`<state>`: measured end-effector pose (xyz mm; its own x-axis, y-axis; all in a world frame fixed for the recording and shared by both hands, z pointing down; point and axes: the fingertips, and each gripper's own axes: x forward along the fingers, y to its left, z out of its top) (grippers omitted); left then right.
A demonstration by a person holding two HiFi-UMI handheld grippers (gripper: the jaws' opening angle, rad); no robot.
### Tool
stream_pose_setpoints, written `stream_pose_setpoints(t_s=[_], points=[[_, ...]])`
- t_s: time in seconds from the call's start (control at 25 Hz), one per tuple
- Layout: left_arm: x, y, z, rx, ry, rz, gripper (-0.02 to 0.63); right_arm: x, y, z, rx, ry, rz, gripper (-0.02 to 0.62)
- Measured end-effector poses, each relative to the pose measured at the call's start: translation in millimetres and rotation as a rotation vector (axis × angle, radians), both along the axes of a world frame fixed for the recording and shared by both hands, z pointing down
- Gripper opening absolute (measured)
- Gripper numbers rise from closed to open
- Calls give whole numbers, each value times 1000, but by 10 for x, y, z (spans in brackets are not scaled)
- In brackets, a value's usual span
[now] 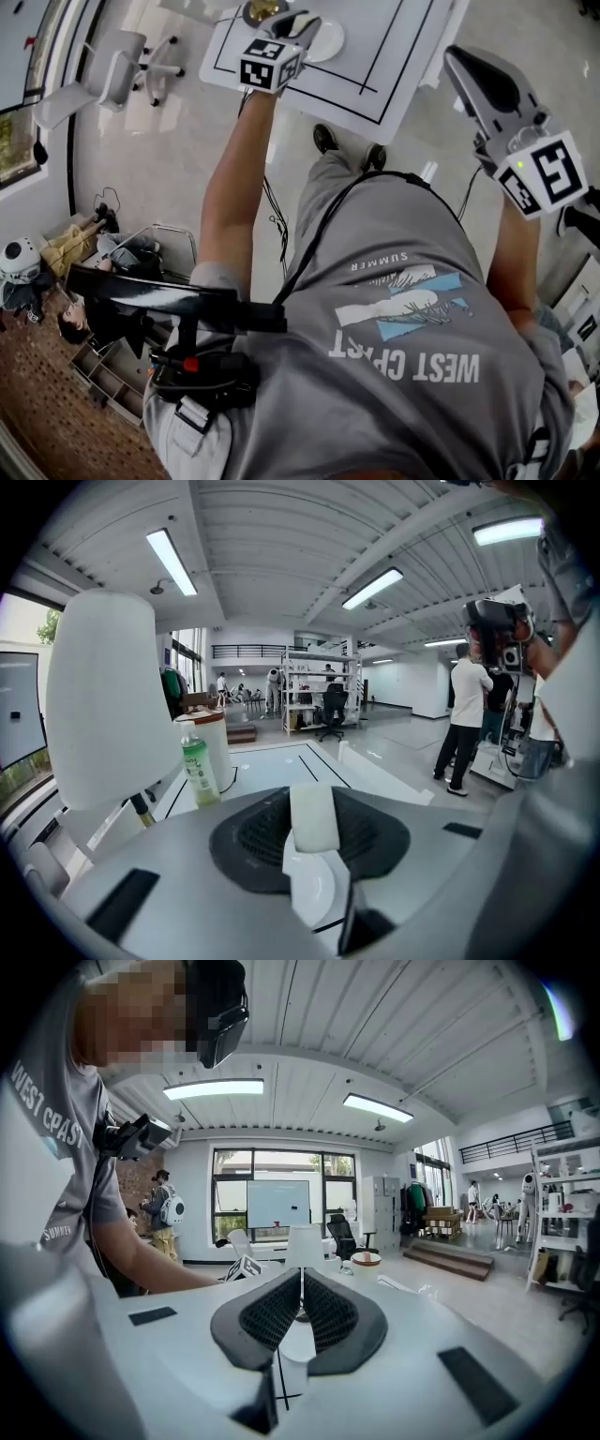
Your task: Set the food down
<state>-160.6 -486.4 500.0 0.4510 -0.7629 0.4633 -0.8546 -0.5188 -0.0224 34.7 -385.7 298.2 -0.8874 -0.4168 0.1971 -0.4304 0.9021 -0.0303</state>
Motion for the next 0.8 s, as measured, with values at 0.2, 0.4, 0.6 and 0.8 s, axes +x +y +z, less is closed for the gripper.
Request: stream_pose_setpoints(t_s=[0.2, 0.4, 0.6, 0.8], points=[[-43, -112, 266, -48, -59, 18, 106, -7, -45, 80, -19, 16, 17, 9], [-80, -223, 514, -80, -102, 22, 106, 0, -90, 178, -32, 37, 26, 9], [-160, -429, 866, -114, -151, 21, 106, -35, -250, 294, -46, 43, 49, 9], [-193, -441, 1047, -152, -223, 40, 106, -28, -245, 312, -48, 69, 45, 9]])
